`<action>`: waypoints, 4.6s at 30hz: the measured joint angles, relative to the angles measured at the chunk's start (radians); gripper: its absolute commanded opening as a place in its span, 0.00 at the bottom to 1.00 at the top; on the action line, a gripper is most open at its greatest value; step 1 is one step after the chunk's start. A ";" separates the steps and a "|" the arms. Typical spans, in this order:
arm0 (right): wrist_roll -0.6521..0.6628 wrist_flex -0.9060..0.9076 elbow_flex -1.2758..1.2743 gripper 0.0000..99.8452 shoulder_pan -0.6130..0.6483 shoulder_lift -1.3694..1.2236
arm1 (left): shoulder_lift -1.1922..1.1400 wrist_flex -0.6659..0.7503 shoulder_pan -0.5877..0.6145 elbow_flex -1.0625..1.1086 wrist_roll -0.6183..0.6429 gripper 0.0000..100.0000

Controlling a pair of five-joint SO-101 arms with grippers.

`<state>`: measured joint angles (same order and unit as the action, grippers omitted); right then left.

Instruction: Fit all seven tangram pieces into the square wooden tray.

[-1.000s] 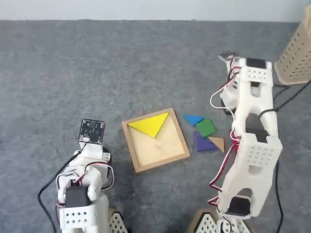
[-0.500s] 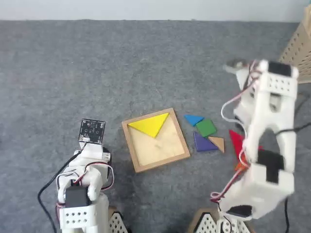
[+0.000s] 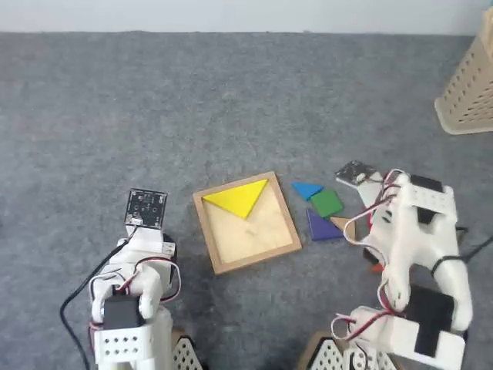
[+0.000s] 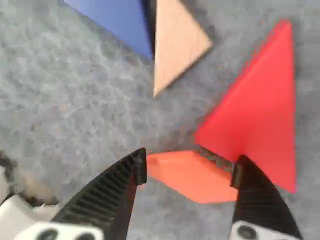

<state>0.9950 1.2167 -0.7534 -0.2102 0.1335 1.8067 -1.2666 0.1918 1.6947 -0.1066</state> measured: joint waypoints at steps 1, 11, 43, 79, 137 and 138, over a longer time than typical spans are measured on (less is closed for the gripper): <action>-0.020 -0.021 -0.008 0.22 0.006 0.003 | 0.000 0.000 0.000 0.000 0.000 0.07; -0.319 -0.143 0.000 0.12 0.173 -0.003 | 0.000 0.000 -0.002 0.000 0.000 0.07; -0.385 -0.160 0.190 0.32 0.253 -0.210 | 0.000 0.000 0.000 0.000 0.000 0.07; -0.342 -0.132 0.261 0.32 0.112 -0.264 | 0.000 0.000 0.000 0.000 0.000 0.07; -0.580 0.244 0.618 0.17 0.226 -0.279 | 0.000 0.000 0.000 0.000 0.000 0.07; -0.605 0.259 0.620 0.17 0.255 -0.259 | 0.000 0.000 0.000 0.000 0.000 0.07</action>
<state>0.3905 1.4760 -0.1335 0.0445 -0.1258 1.8067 -1.2666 0.1918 1.6947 -0.1066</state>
